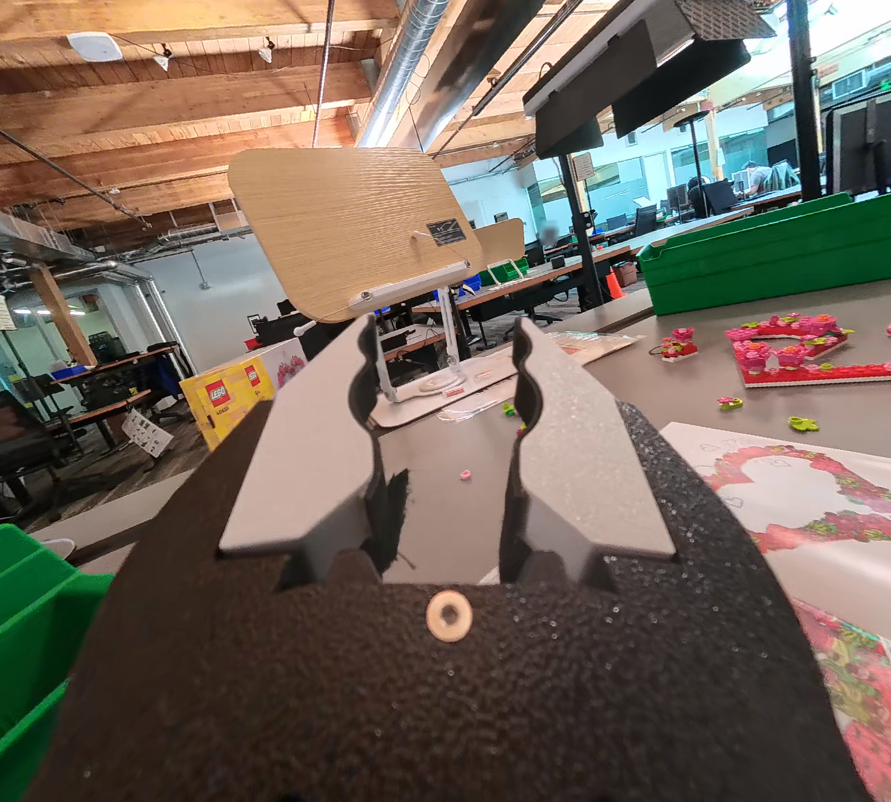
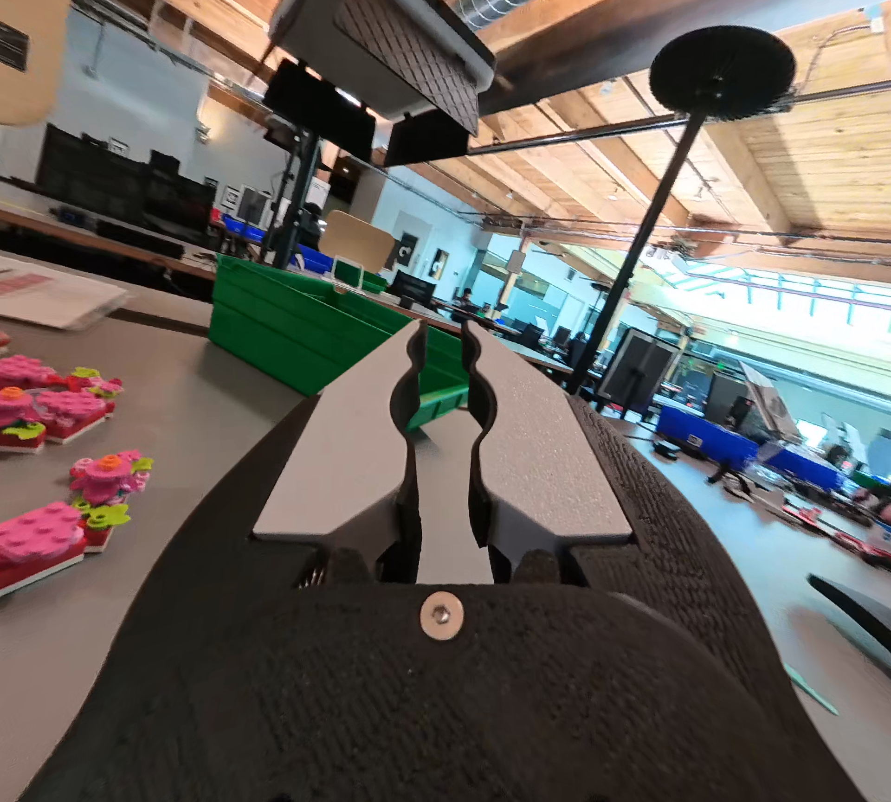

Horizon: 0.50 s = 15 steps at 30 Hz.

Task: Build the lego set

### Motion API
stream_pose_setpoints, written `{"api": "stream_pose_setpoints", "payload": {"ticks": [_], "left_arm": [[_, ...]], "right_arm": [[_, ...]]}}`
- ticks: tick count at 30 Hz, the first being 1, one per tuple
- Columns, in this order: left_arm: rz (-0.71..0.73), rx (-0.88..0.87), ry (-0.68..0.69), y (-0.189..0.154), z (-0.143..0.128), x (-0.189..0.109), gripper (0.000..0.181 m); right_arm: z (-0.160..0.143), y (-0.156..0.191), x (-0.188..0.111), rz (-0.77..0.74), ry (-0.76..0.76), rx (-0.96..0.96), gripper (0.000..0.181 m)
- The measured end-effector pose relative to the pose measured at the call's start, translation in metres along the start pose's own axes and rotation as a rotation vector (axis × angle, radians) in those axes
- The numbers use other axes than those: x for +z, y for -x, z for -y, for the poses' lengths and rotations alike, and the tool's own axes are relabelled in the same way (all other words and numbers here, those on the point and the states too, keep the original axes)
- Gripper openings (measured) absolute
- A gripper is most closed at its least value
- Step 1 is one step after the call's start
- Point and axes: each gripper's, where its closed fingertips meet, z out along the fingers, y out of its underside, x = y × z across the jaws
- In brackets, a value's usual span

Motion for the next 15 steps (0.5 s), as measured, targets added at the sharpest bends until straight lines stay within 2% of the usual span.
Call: {"api": "stream_pose_setpoints", "payload": {"ticks": [7, 15], "left_arm": [[0.046, 0.004, 0.005, 0.012, -0.004, -0.001, 0.052], [0.036, 0.005, 0.02, 0.009, -0.006, -0.001, 0.05]], "right_arm": [[0.001, 0.023, 0.006, 0.099, -0.009, -0.036, 0.008], [0.003, 0.042, 0.01, 0.171, -0.021, -0.054, 0.008]]}}
